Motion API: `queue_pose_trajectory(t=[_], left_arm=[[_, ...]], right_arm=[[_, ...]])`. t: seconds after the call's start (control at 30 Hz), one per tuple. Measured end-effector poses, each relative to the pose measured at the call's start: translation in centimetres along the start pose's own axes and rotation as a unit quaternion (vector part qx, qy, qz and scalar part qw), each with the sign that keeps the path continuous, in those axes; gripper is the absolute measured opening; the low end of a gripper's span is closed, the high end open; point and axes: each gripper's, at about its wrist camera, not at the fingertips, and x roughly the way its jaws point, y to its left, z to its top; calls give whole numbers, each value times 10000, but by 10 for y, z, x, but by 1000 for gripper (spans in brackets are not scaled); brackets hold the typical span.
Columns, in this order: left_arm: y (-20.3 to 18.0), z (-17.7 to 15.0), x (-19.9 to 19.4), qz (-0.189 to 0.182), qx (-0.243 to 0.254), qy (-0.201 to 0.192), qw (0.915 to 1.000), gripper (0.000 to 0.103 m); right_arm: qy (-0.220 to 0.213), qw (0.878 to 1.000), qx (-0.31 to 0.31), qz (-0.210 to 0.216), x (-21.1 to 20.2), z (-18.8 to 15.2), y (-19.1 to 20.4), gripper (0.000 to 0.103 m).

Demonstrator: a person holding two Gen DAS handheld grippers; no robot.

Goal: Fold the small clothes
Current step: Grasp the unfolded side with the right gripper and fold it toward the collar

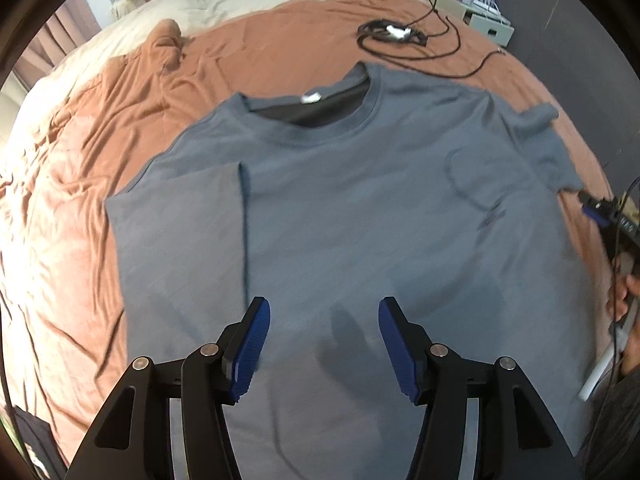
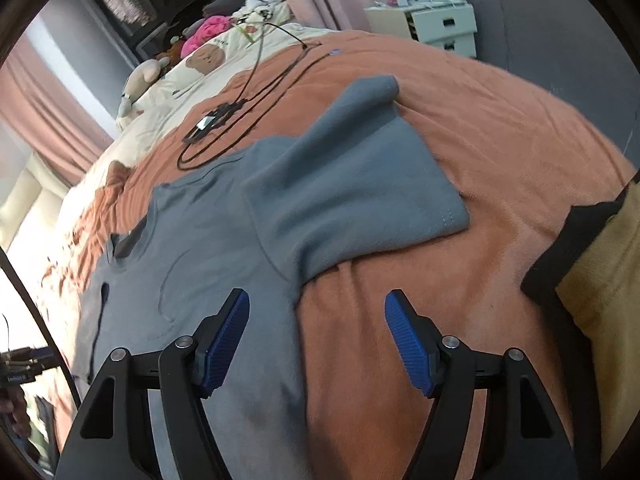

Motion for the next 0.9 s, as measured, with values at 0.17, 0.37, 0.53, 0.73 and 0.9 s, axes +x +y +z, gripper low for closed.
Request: queue_pose_trajectory(t=[0.17, 0.37, 0.53, 0.73, 0.9], left_arm=[[-22, 20, -2, -83, -194, -117, 9997, 59], [-47, 37, 4, -183, -205, -233, 9994, 59], [-68, 49, 18, -250, -176, -238, 9992, 59], [-91, 55, 38, -322, -57, -165, 9993, 59], [-108, 55, 51, -491, 22, -125, 9987, 59]], right_arm=[[201, 9986, 468, 141, 21, 11, -20, 69], [151, 9954, 913, 263, 31, 20, -42, 57], [78, 9936, 1096, 262, 36, 26, -52, 43], [-135, 9922, 1227, 193, 39, 32, -55, 20], [-463, 9922, 1100, 355, 28, 31, -46, 4]])
